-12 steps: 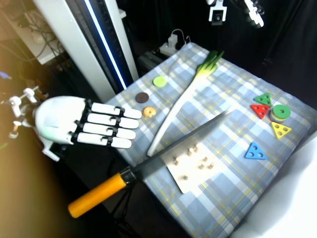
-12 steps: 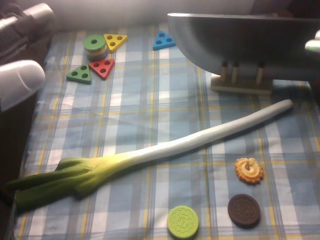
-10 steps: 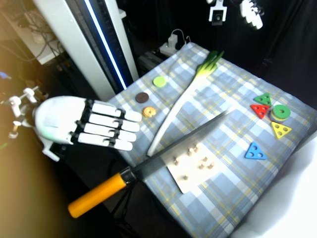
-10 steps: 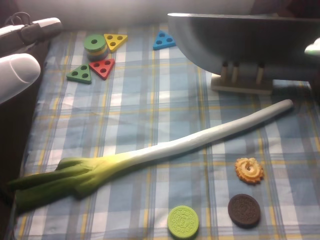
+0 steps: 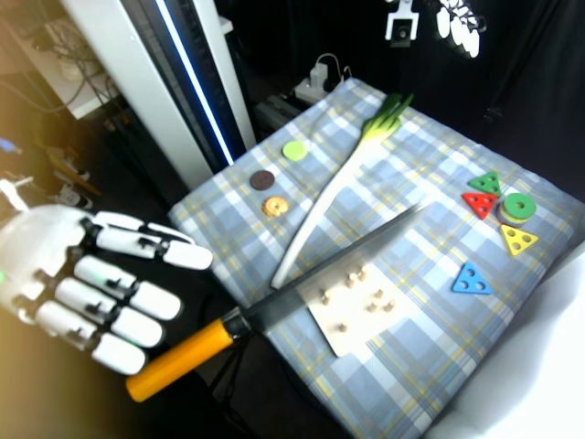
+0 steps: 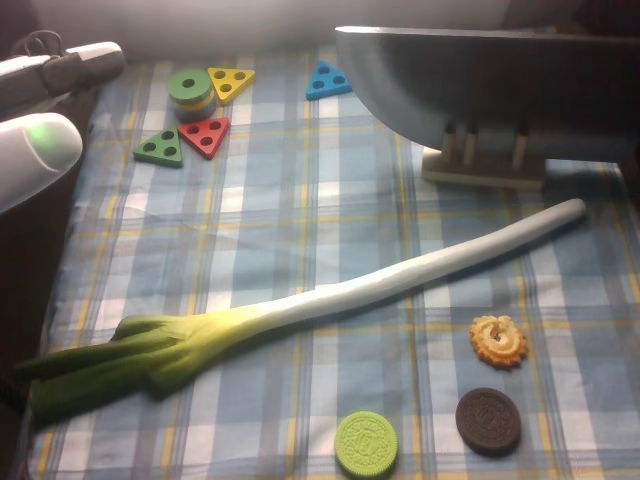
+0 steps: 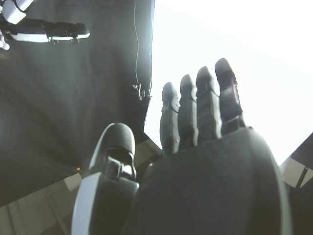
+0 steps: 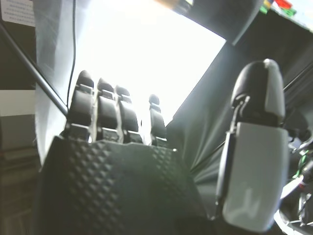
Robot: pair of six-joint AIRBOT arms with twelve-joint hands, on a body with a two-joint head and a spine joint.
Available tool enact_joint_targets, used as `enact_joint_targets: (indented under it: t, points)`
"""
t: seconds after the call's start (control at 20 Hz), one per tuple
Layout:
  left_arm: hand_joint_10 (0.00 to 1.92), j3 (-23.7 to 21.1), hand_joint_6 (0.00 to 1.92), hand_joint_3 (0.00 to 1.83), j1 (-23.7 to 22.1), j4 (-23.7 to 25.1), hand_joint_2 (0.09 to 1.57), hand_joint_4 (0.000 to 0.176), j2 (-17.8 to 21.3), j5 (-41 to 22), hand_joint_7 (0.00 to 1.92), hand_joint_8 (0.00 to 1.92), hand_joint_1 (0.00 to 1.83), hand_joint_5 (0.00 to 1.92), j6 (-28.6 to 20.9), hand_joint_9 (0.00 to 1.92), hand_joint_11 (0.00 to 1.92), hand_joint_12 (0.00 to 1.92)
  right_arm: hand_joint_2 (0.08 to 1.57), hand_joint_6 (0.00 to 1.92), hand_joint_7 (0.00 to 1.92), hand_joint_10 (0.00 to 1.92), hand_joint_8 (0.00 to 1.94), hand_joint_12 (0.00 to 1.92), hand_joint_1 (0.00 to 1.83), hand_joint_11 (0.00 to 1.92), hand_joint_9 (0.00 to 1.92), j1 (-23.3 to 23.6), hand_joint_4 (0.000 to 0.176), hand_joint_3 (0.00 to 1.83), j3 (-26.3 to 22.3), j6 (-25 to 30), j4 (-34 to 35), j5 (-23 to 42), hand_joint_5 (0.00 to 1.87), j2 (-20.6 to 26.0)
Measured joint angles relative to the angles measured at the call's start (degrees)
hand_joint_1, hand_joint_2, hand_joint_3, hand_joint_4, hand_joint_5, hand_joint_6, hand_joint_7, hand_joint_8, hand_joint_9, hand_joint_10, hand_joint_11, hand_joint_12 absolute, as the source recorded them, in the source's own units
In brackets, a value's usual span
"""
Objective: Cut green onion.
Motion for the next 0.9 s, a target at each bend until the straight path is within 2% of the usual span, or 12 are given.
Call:
enact_joint_targets:
  t: [0.05,0.25,0.3,0.35,0.45,0.5,0.6,0.65,0.7,0.8,0.85,0.9]
  points:
    - [0.0,0.02,0.0,0.0,0.0,-0.09,1.43,0.0,-0.24,0.02,0.31,0.01,0.1,0.39,0.0,0.19,0.0,0.39,0.86,0.0,0.02,0.0,0.01,0.0,0.86,0.0,0.0,1.64,0.176,0.0,1.2,0.0,0.35,-2.08,0.0,-0.17]
    - [0.0,0.02,0.0,0.0,-0.02,-0.02,1.42,0.0,-0.59,0.22,0.36,0.0,0.11,0.42,0.0,0.23,0.0,0.45,0.84,0.0,0.06,0.0,0.02,0.0,1.0,0.0,0.0,8.24,0.176,0.0,6.47,-0.04,-0.13,-13.0,0.0,-2.89]
    - [0.0,0.02,0.0,0.0,0.0,-0.02,1.42,0.0,-0.59,0.2,0.35,0.0,0.11,0.42,0.0,0.22,0.0,0.43,0.84,0.0,0.08,0.0,0.02,0.0,1.02,0.0,0.0,9.92,0.173,0.0,7.65,-0.04,-1.01,-16.0,0.0,-3.93]
    - [0.0,0.02,0.0,0.0,0.0,0.04,1.43,0.0,-0.59,0.2,0.34,0.0,0.11,0.42,0.0,0.22,0.0,0.43,0.82,0.01,0.09,0.0,0.02,0.0,0.98,0.0,0.01,11.58,0.163,0.0,8.76,-0.07,-2.1,-18.75,0.02,-4.9]
    - [0.0,0.02,0.0,0.0,0.0,0.0,1.44,0.0,-0.59,0.2,0.32,0.0,0.08,0.4,0.0,0.19,0.0,0.38,0.82,0.0,0.11,0.0,0.0,0.0,0.97,0.0,0.0,13.46,0.171,0.0,9.99,-0.04,-3.32,-21.81,0.04,-6.19]
    - [0.0,0.02,0.0,0.0,0.0,-0.07,1.43,0.0,-0.59,0.22,0.32,0.0,0.09,0.41,0.0,0.2,0.0,0.4,0.84,0.0,0.14,0.01,0.01,0.0,0.96,0.0,0.03,14.45,0.134,0.01,10.51,-0.33,-3.72,-23.8,0.04,-6.8]
    - [0.0,0.02,0.0,0.0,0.0,-0.04,1.44,0.003,-0.59,0.2,0.33,0.0,0.08,0.41,0.0,0.2,0.0,0.44,0.86,0.01,0.2,0.02,0.01,0.0,0.97,0.0,0.09,15.89,0.108,0.01,10.99,-2.51,-3.96,-26.36,0.08,-7.32]
    - [0.0,0.02,0.0,0.0,0.0,0.02,1.43,0.002,-0.59,0.2,0.33,0.0,0.1,0.41,0.0,0.2,0.0,0.4,0.87,0.01,0.24,0.01,0.01,0.0,0.98,0.0,0.11,16.63,0.109,0.0,11.26,-3.41,-3.67,-27.5,0.11,-7.52]
    - [0.01,0.02,0.0,0.0,0.0,0.02,1.43,0.0,-0.59,0.22,0.34,0.0,0.11,0.42,0.0,0.21,0.0,0.43,0.86,0.01,0.29,0.01,0.01,0.0,0.96,0.0,0.13,16.98,0.103,0.0,11.54,-3.89,-3.63,-28.11,0.16,-7.74]
    - [0.0,0.02,0.0,0.0,0.0,0.0,1.43,0.002,-0.59,0.2,0.34,0.0,0.11,0.42,0.0,0.21,0.0,0.48,0.91,0.01,0.47,0.02,0.01,0.08,0.94,0.18,0.33,17.86,0.047,0.0,12.66,-4.17,-3.45,-29.77,0.35,-8.59]
    - [0.0,0.02,0.0,0.0,0.0,-0.02,1.43,0.011,-0.59,0.22,0.34,0.0,0.1,0.41,0.0,0.2,0.0,0.47,0.94,0.01,0.57,0.02,0.01,0.12,0.96,0.23,0.41,18.27,0.024,0.0,13.16,-4.2,-3.37,-30.62,0.43,-9.18]
    - [0.0,0.02,0.0,0.0,0.0,0.02,1.43,0.012,-0.59,0.22,0.34,0.0,0.1,0.41,0.0,0.21,0.0,0.47,0.96,0.02,0.71,0.01,0.02,0.29,0.95,0.32,0.56,18.43,0.006,0.0,13.31,-4.22,-3.32,-31.1,0.56,-9.46]
